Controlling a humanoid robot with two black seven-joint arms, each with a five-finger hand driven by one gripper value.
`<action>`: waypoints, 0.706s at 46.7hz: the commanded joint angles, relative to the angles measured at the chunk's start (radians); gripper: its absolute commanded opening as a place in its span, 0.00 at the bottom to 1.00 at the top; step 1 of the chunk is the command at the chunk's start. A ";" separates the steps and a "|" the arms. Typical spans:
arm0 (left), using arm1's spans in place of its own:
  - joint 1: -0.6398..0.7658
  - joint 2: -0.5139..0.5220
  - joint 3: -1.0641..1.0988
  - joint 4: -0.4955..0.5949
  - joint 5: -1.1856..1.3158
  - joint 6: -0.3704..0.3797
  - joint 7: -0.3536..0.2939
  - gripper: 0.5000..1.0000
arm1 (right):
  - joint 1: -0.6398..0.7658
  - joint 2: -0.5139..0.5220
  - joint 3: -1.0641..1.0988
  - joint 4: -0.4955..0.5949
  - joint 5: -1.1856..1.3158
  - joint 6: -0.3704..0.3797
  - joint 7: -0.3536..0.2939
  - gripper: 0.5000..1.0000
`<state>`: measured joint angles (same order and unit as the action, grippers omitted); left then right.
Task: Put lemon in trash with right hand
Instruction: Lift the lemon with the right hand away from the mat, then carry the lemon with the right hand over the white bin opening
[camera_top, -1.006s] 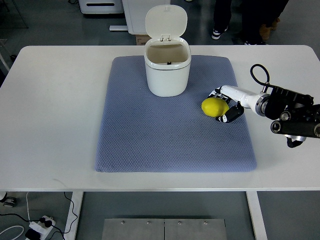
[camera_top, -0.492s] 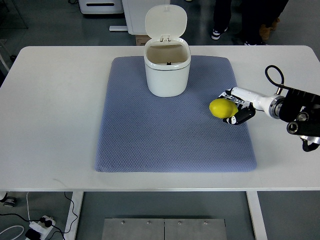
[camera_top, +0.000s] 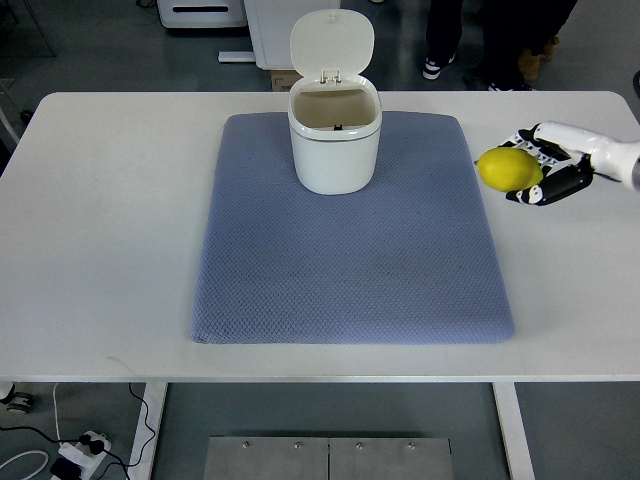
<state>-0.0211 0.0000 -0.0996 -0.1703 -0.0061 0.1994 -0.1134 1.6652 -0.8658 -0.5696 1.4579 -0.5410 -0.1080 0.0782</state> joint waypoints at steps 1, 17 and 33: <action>0.001 0.000 0.000 0.000 0.000 0.000 0.000 1.00 | 0.073 -0.022 0.000 0.007 0.021 0.051 -0.003 0.00; 0.000 0.000 0.000 0.000 0.000 0.000 0.000 1.00 | 0.206 0.074 0.000 0.012 0.125 0.090 -0.046 0.00; 0.001 0.000 0.000 0.000 0.000 0.000 0.000 1.00 | 0.189 0.315 0.005 -0.129 0.226 0.025 -0.054 0.00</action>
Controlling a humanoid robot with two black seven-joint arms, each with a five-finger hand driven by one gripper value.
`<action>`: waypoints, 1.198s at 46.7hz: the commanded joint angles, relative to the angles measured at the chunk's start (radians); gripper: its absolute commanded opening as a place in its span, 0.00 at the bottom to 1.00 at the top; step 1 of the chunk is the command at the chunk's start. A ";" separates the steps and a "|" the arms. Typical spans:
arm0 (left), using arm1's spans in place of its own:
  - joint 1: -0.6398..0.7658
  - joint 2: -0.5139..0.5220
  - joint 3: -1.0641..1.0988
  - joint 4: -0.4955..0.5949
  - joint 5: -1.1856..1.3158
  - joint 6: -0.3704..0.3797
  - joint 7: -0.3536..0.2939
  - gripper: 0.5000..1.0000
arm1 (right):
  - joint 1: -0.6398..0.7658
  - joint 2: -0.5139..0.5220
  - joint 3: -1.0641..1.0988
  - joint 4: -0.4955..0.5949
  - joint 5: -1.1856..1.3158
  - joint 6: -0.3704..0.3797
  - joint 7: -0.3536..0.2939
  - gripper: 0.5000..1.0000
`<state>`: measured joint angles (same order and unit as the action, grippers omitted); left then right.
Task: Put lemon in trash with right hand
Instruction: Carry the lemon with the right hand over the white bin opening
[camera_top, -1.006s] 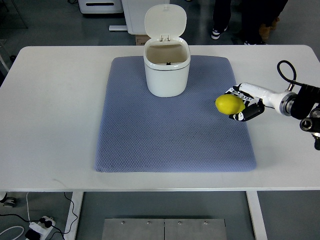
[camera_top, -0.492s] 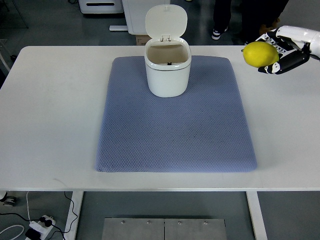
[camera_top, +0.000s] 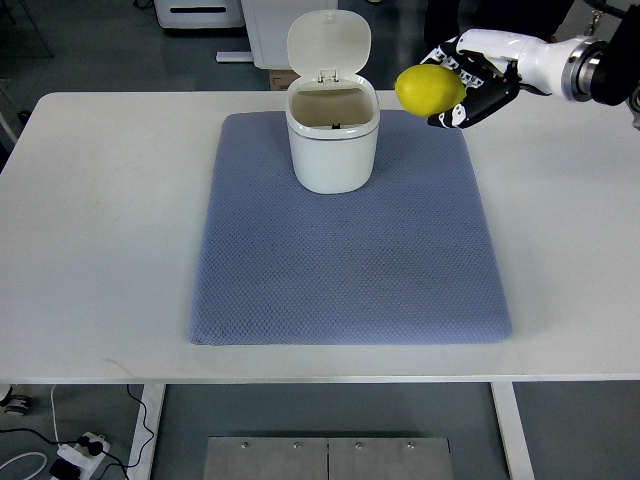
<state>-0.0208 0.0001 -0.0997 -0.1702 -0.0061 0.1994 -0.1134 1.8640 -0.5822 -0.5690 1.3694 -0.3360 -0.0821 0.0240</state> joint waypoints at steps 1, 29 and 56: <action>-0.001 0.000 0.000 0.000 0.000 0.000 0.000 1.00 | -0.012 0.042 0.005 -0.053 0.029 -0.001 0.001 0.00; 0.001 0.000 0.000 0.000 0.000 0.000 0.000 1.00 | -0.140 0.292 0.041 -0.319 0.081 -0.002 -0.013 0.00; 0.001 0.000 0.000 0.000 0.000 0.000 0.000 1.00 | -0.180 0.418 0.057 -0.469 0.107 -0.001 -0.039 0.00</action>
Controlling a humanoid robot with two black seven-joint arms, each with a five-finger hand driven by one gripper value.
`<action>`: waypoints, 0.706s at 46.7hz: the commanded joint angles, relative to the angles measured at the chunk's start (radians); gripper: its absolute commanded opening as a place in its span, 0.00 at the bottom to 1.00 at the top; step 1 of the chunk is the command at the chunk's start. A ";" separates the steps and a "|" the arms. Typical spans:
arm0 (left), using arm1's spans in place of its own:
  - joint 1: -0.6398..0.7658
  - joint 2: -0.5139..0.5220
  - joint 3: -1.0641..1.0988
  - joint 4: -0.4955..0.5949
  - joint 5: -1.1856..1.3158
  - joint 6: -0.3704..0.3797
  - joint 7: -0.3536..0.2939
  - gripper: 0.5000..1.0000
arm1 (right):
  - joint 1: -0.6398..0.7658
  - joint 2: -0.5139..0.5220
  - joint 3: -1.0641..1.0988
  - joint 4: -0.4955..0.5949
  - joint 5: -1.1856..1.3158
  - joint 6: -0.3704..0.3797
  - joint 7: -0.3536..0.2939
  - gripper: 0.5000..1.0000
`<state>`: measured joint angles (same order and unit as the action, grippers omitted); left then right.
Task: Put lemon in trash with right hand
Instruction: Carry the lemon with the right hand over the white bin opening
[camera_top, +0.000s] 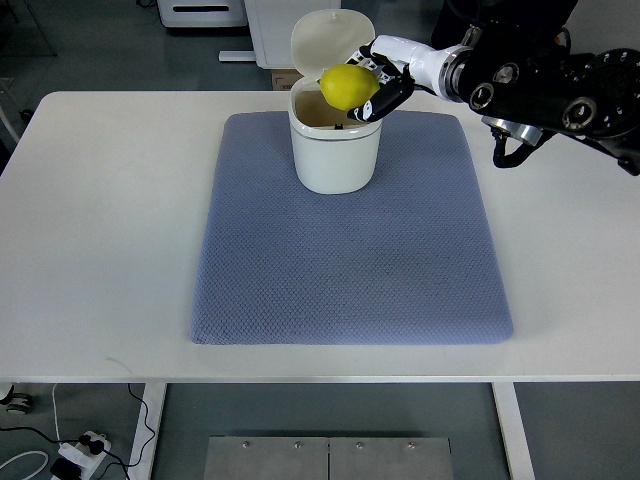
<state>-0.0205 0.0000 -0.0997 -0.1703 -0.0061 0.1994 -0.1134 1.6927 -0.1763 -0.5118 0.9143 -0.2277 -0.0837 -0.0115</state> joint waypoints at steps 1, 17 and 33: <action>0.001 0.000 0.000 0.000 0.000 0.000 0.000 1.00 | -0.013 0.017 -0.001 -0.020 0.001 0.001 -0.004 0.00; -0.001 0.000 0.000 0.000 0.000 0.000 0.000 1.00 | -0.028 0.021 -0.001 -0.051 -0.001 0.001 -0.005 0.11; 0.001 0.000 0.000 0.000 0.000 0.000 0.000 1.00 | -0.021 0.021 0.027 -0.051 -0.002 0.001 -0.018 0.61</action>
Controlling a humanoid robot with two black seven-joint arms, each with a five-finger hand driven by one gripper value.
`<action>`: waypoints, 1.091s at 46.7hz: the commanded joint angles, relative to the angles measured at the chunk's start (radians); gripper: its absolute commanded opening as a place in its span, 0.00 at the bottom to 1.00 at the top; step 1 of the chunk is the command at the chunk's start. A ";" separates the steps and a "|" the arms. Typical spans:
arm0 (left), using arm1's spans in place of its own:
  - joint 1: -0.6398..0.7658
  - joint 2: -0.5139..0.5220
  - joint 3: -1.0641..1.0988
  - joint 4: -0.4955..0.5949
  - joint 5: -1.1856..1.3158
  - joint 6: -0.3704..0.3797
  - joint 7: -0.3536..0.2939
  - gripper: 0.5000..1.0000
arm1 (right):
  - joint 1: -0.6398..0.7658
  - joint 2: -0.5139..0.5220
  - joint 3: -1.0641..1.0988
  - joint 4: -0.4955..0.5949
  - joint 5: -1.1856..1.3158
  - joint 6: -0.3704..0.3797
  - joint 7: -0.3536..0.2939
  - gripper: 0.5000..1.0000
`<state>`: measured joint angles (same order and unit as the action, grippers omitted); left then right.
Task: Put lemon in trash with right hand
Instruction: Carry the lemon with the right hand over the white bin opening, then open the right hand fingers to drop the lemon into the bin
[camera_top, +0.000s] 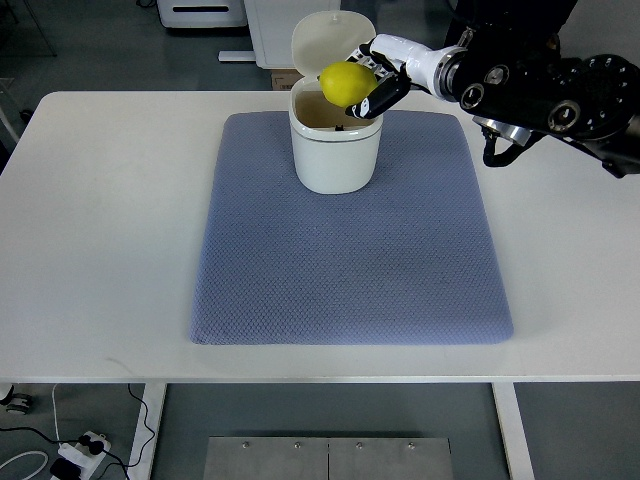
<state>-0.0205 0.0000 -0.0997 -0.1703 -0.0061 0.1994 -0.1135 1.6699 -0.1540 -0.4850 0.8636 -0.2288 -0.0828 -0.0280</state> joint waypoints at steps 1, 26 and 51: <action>-0.001 0.000 0.000 0.000 0.000 0.000 0.000 1.00 | 0.002 -0.001 0.000 0.002 -0.001 0.000 -0.003 0.63; 0.001 0.000 0.000 0.000 0.000 0.000 0.000 1.00 | 0.002 -0.004 0.000 0.003 -0.001 0.000 -0.009 0.92; 0.001 0.000 0.000 0.000 0.000 0.000 0.000 1.00 | 0.053 -0.150 0.000 0.196 -0.007 0.032 -0.003 0.98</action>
<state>-0.0205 0.0000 -0.0997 -0.1703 -0.0061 0.1994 -0.1137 1.7070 -0.2693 -0.4852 1.0207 -0.2361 -0.0511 -0.0314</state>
